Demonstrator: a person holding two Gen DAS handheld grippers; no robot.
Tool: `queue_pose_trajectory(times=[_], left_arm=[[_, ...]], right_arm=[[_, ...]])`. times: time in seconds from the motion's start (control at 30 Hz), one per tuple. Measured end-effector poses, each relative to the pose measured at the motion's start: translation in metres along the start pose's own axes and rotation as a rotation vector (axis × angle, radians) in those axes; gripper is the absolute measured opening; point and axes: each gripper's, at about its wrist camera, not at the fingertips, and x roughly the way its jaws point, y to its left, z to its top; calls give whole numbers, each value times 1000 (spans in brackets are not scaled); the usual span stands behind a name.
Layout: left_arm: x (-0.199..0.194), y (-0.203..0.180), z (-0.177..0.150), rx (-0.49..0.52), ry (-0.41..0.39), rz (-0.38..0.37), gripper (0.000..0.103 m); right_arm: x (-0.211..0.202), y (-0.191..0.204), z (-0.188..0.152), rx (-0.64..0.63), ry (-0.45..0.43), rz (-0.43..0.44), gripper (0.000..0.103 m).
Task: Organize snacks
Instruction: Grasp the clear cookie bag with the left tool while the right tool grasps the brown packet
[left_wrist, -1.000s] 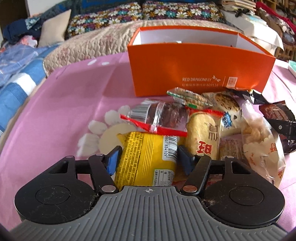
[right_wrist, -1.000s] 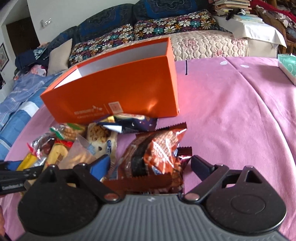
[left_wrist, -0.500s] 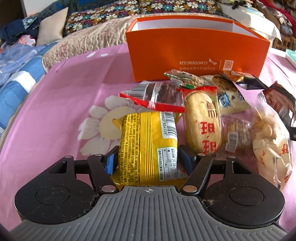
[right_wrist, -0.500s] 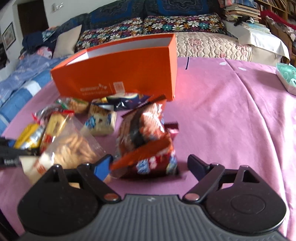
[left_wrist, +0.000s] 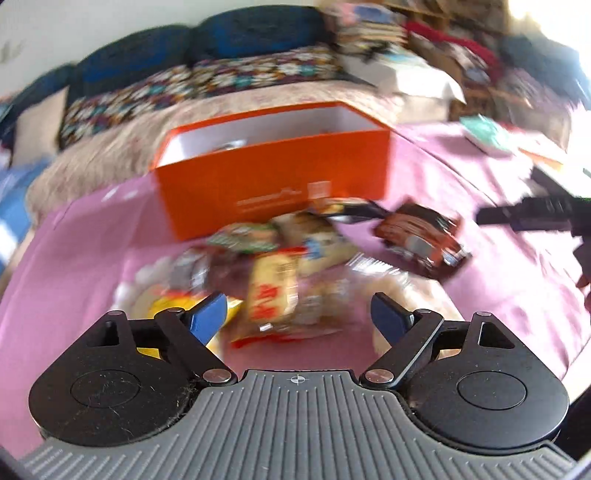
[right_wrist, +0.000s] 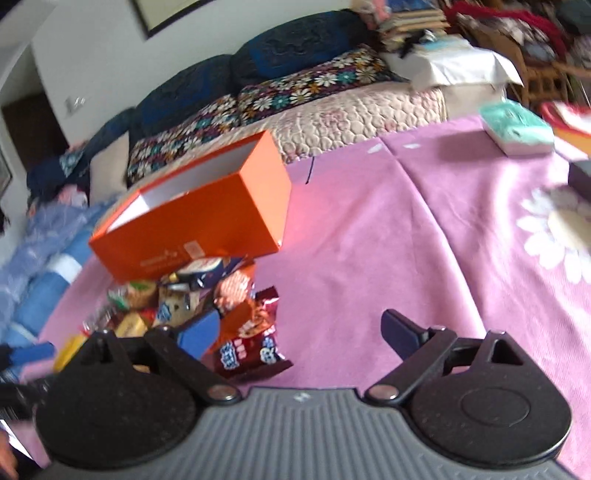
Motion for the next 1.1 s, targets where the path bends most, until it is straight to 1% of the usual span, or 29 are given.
queue_pose_trajectory(times=[0.07,0.17,0.23,0.27,0.33,0.37,0.43,0.5,0.57,0.6,0.63,0.67,0.7,0.73,0.77,0.83,0.9,1.0,1.1], left_arm=[[6,-15,8,48,5,-20,61],[6,-29,10,61,-15,-19,64],[7,-33,6,60,10,-17,64],[7,-33,3,47,20,-33,64],[6,-37,-2,20,47,-94,65],[7,-42,-5,17,54,-110,65],[14,-51,-9,31,70,-91,64],[22,-57,-13,47,94,-74,62],[28,-58,-17,40,116,-88,58],[30,-57,-18,34,115,-106,50],[31,-55,-19,26,111,-122,44],[32,-51,-20,12,114,-139,41],[33,-47,-21,-5,116,-160,25],[32,-41,-23,-33,125,-197,20],[30,-36,-24,-53,127,-211,20],[24,-25,-30,-78,122,-214,16],[17,-16,-36,-98,122,-217,15],[2,-3,-45,-128,131,-212,14],[-7,11,-46,-169,125,-196,14]], right_arm=[[0,-1,0,8,-2,-1,94],[-3,-4,2,-7,-6,-13,94],[-3,-4,2,-26,-10,-26,94],[-2,-4,2,-38,-16,-29,94],[8,-1,5,-48,-9,-37,94],[14,4,9,-44,-11,-16,94],[24,16,16,-71,-31,26,94],[43,37,19,-143,-8,10,94],[60,54,17,-199,24,2,93],[68,63,15,-227,38,-7,89],[73,70,12,-257,49,-18,82],[78,75,10,-284,63,-25,63],[80,78,9,-292,75,-26,60],[80,80,8,-298,77,-27,57],[77,81,7,-310,72,-30,48],[68,78,6,-302,59,-24,46],[54,70,4,-278,53,-4,45],[31,57,0,-224,52,52,44],[15,49,-4,-186,49,89,36]])
